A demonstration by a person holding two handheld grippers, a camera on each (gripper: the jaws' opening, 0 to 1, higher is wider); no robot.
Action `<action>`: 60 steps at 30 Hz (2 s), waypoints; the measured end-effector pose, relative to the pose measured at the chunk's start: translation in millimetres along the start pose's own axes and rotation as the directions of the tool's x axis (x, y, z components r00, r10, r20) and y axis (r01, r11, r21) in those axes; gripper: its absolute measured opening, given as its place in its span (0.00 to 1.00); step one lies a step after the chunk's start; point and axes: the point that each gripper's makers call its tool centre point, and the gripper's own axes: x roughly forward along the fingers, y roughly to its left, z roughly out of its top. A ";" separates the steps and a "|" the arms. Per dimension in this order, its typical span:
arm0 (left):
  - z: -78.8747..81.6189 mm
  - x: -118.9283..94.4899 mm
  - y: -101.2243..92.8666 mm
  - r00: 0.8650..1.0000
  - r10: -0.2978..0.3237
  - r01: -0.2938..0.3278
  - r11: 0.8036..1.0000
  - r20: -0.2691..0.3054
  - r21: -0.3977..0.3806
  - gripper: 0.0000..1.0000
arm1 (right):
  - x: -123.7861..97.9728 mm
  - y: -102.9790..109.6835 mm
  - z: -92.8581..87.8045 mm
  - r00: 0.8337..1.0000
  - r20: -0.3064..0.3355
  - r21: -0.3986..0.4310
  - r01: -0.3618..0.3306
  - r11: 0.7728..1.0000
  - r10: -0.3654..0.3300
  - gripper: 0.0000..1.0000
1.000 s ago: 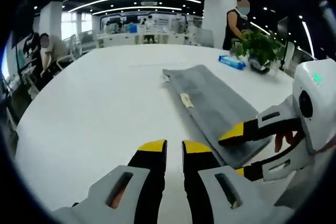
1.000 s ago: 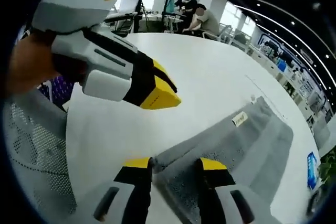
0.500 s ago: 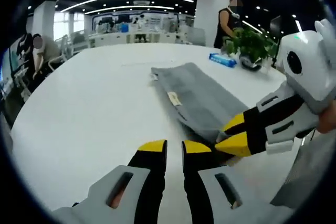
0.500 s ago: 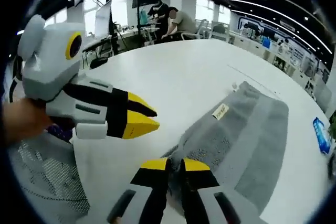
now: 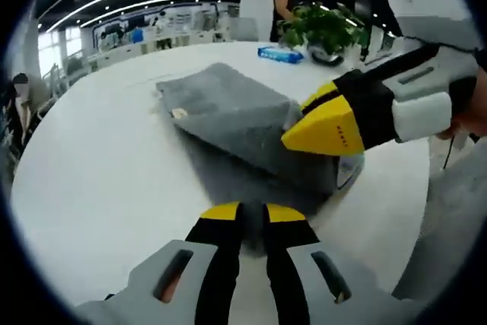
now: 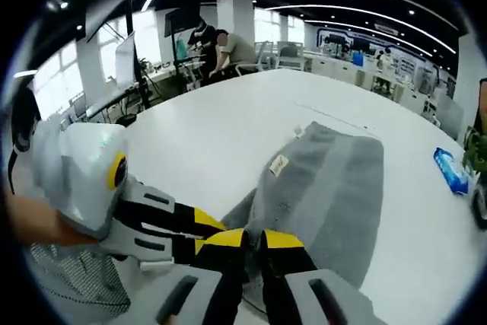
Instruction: Open the folded towel by lifting each exposed corner and separating the folded layers until the towel lies flat within the target outline without major curled edges
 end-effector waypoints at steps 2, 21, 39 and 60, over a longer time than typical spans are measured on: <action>-1.3 -0.3 1.4 1.000 0.005 -0.006 0.998 -0.011 -0.055 0.10 | -4.3 -9.0 -1.6 1.000 0.009 0.004 0.018 1.000 -0.018 0.04; -1.8 -0.2 4.8 0.999 -0.004 0.010 0.993 0.046 -0.119 0.10 | -21.1 -67.9 -32.9 0.989 0.030 0.065 0.144 0.987 -0.147 0.03; -1.6 0.8 4.7 0.997 -0.001 0.013 0.984 0.072 -0.175 0.10 | -44.4 -104.4 -67.4 0.971 -0.009 0.177 0.235 0.956 -0.238 0.03; -1.9 -0.4 3.8 0.997 -0.005 0.019 0.982 0.075 -0.188 0.10 | -83.9 -150.3 -104.5 0.946 -0.082 0.318 0.322 0.891 -0.313 0.04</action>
